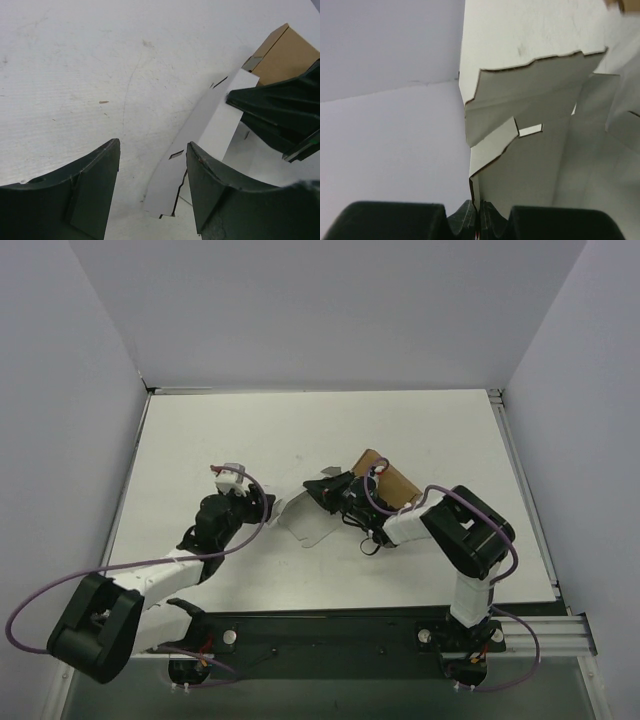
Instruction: Fold the paper box
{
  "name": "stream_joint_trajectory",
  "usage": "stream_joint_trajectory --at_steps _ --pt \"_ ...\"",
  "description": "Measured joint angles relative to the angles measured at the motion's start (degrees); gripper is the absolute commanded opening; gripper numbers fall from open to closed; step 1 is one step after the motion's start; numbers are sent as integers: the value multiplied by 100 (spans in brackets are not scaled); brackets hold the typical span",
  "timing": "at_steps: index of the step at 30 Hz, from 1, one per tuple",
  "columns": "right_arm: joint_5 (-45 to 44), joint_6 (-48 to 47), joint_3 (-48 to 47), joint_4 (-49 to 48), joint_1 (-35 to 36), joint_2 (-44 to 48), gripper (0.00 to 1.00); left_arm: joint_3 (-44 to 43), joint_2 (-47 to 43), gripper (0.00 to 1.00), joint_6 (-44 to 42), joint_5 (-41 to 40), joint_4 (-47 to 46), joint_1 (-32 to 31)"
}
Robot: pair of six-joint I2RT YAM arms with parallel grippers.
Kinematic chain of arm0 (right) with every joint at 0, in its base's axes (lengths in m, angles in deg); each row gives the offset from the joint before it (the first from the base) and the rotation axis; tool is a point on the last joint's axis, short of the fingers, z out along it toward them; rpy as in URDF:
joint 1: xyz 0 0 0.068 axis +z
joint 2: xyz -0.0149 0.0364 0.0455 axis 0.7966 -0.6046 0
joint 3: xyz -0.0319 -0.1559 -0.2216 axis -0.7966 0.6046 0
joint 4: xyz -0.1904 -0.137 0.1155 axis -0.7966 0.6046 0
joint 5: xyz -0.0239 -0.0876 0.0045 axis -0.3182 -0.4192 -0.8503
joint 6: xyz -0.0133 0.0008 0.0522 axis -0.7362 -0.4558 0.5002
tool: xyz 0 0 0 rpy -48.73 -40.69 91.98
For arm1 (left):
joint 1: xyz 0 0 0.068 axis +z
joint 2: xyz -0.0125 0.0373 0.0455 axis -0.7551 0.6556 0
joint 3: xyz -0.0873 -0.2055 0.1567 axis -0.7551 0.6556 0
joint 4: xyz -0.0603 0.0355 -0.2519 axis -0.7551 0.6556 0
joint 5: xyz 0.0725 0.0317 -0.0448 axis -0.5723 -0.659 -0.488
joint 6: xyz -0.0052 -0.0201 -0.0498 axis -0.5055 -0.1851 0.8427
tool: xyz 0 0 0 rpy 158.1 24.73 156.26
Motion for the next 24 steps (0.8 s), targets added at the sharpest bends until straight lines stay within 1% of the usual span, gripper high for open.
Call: stream_joint_trajectory --at_steps 4,8,11,18,24 --pt "-9 63 -111 85 166 -85 0 59 -649 65 96 -197 507 81" --pt "-13 61 -122 131 164 -85 0 59 -1008 65 105 -315 894 138" --pt "-13 59 -122 125 142 -98 0 83 -1014 65 105 -328 1012 151" --pt "-9 57 -122 -101 68 -337 0 258 -699 65 105 -321 1023 166" --pt "-11 42 -111 -216 35 -409 0 319 -603 65 101 -262 938 168"
